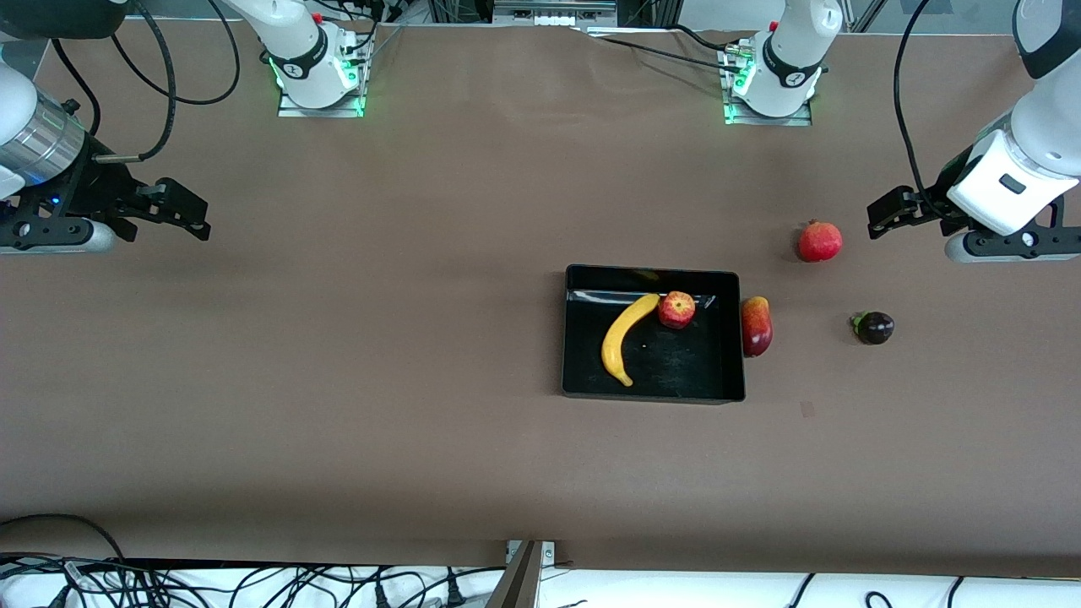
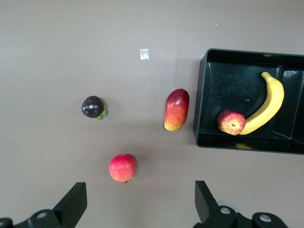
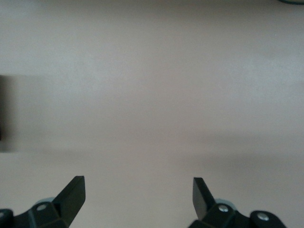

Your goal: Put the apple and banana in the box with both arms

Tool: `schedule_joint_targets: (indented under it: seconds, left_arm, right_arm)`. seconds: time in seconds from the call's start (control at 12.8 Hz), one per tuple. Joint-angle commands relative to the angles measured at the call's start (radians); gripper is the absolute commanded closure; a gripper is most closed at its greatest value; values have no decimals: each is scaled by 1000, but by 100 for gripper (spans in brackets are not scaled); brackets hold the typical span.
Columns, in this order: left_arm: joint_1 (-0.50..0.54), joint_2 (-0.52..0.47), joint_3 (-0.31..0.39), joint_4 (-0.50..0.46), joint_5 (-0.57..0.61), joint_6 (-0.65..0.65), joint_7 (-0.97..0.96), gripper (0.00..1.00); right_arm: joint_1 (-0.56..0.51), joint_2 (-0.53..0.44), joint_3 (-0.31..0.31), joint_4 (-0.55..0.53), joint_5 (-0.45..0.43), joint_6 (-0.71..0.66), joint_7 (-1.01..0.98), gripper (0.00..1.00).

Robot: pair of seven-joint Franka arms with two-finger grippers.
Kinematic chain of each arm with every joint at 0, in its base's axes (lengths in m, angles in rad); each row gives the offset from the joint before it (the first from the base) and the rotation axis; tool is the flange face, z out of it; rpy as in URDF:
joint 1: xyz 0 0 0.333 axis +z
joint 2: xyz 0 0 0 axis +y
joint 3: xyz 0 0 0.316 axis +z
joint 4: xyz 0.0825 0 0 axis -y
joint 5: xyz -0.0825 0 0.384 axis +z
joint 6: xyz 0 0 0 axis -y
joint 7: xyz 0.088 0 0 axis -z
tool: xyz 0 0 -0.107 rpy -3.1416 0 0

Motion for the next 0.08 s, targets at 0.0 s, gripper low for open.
schedule_joint_targets:
  seconds: [0.0]
  left_arm:
    - [-9,-2,6,7,-14,-9,16,0]
  right_arm:
    - [-10,2,7,12,-11,-3,-5,0]
